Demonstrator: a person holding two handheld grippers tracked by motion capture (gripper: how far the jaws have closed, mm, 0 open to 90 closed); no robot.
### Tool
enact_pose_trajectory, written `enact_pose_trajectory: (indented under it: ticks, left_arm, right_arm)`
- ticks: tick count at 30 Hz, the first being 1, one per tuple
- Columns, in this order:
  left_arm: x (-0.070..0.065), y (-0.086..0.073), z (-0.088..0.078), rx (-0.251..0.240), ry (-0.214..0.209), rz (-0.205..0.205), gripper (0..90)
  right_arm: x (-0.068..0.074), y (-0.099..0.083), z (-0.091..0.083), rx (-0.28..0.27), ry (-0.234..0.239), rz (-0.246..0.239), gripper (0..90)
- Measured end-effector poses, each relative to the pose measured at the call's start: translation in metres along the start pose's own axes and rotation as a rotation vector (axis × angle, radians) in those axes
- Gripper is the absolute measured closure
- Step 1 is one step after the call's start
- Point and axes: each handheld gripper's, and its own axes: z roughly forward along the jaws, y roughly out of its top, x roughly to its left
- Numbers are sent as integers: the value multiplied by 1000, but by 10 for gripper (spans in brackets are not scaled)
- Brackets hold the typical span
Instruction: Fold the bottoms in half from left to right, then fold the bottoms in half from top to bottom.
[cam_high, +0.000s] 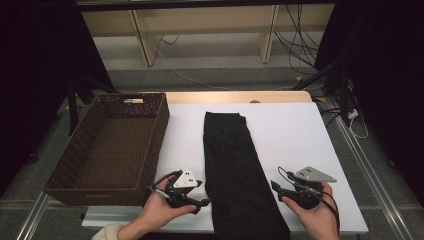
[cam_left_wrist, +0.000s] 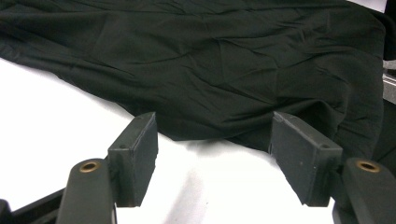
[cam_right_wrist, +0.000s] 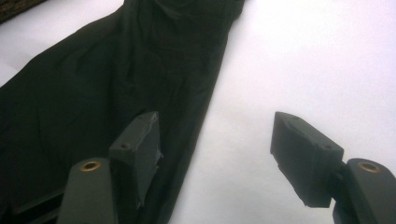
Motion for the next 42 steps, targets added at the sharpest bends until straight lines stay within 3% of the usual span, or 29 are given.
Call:
enact_pose_trajectory:
  ticks: [18,21,24,26,31,38,42]
  left_arm:
    - [0,0,1,4,1,-1,328]
    - [-1,-1,-2,10,-7,-17,346]
    - [-2,-3,-3,22,-31,-36,387]
    - [-5,-7,-2,45,-65,-40,408]
    - [-10,-9,4,68,-108,-36,416]
    - [-18,-8,15,100,-137,-39,388]
    - [-21,-10,21,115,-128,-42,387]
  right_arm:
    - [1,-1,0,10,-11,-9,329]
    - [2,-1,0,14,-10,-6,331]
    - [6,1,0,47,6,-10,336]
    - [11,0,4,102,28,-8,345]
    - [14,-3,11,177,49,14,355]
    - [18,-9,7,235,73,27,371]
    - [21,-12,6,279,80,53,424]
